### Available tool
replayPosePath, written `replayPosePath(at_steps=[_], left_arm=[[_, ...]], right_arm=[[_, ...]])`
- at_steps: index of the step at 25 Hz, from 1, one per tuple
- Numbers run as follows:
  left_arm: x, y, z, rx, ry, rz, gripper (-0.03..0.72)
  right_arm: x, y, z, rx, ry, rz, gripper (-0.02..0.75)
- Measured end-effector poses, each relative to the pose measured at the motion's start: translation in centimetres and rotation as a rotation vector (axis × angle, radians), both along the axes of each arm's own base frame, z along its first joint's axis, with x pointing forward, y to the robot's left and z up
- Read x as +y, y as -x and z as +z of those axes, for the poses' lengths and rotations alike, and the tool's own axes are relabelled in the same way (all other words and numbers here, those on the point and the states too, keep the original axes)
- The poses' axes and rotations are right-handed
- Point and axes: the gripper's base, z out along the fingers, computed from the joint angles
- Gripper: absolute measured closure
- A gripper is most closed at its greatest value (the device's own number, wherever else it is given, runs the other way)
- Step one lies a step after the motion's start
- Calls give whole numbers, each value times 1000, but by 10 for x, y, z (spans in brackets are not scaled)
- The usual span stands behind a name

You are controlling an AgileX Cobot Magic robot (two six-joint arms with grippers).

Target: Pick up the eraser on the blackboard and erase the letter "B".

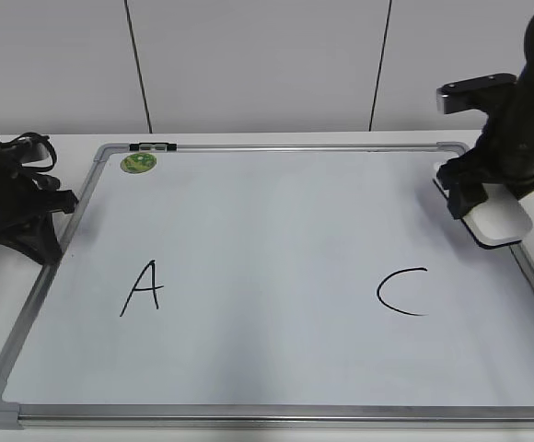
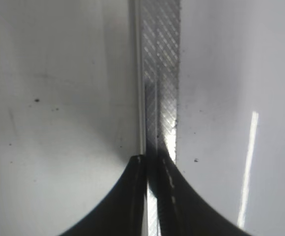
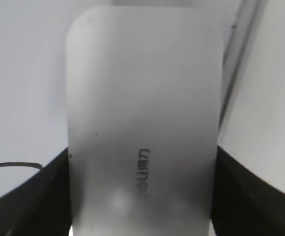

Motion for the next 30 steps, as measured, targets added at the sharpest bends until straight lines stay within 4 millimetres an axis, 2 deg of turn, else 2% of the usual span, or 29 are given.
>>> replayPosePath(at_steps=[2,5,8,24,30], left_arm=[[0,0,0,0,0,0,642],[0,0,0,0,0,0,642],[0,0,0,0,0,0,642],[0,0,0,0,0,0,642],[0,0,0,0,0,0,642]], right_arm=[[-17,-1,-1,-1,-7,-66,202],[-27,-2,0,-5,-11,-101,202],[-28,-2,-1,-6,-13,-114,202],[-30,-13,-43,51,-49,-258,202],[-35,-13,-46,46,-1,-275,195]])
